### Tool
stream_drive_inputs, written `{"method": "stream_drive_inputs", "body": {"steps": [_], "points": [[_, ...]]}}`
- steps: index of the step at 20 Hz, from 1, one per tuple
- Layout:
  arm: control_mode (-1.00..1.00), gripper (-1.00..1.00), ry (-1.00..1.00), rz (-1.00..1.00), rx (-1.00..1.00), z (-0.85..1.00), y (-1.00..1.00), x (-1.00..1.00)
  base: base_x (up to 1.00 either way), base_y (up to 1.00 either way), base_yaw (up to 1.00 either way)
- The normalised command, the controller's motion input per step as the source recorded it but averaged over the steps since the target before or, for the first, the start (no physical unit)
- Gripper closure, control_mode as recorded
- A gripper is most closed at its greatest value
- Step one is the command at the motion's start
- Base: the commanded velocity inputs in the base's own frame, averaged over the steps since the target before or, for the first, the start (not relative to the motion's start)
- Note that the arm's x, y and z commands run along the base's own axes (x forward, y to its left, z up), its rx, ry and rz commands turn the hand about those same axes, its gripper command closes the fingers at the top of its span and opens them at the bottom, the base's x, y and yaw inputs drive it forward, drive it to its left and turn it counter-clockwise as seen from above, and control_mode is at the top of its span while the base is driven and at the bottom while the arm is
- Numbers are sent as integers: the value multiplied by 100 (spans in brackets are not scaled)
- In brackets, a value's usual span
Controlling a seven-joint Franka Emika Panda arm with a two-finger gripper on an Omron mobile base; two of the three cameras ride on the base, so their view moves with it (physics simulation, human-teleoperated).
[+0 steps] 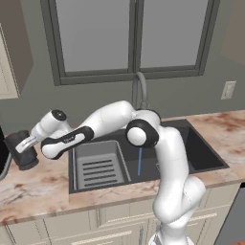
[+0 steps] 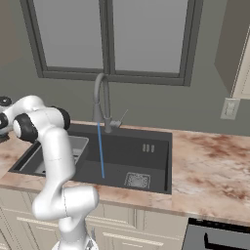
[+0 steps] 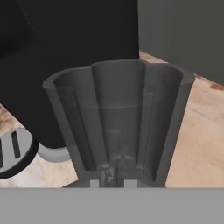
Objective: Turn on the sink faucet and place the jug under the water for a few seconds to fill it up.
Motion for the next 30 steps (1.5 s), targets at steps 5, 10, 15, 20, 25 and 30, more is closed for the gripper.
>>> {"method": "stream_drive_inputs", "body": {"steps": [5, 10, 15, 20, 25, 30], "points": [[-100, 100, -1, 0, 2, 0, 0, -21, 0, 0, 0], [-100, 100, -13, 7, 0, 24, 0, -84, 0, 0, 0], [-100, 100, -22, 22, 0, 73, -14, -100, 0, 0, 0], [-100, 100, -17, 15, 9, 77, -92, -81, 0, 0, 0], [-100, 100, -8, 9, 18, 57, -100, -73, 0, 0, 0], [-100, 100, 0, 1, 21, 92, -100, -40, 0, 0, 0]]}}
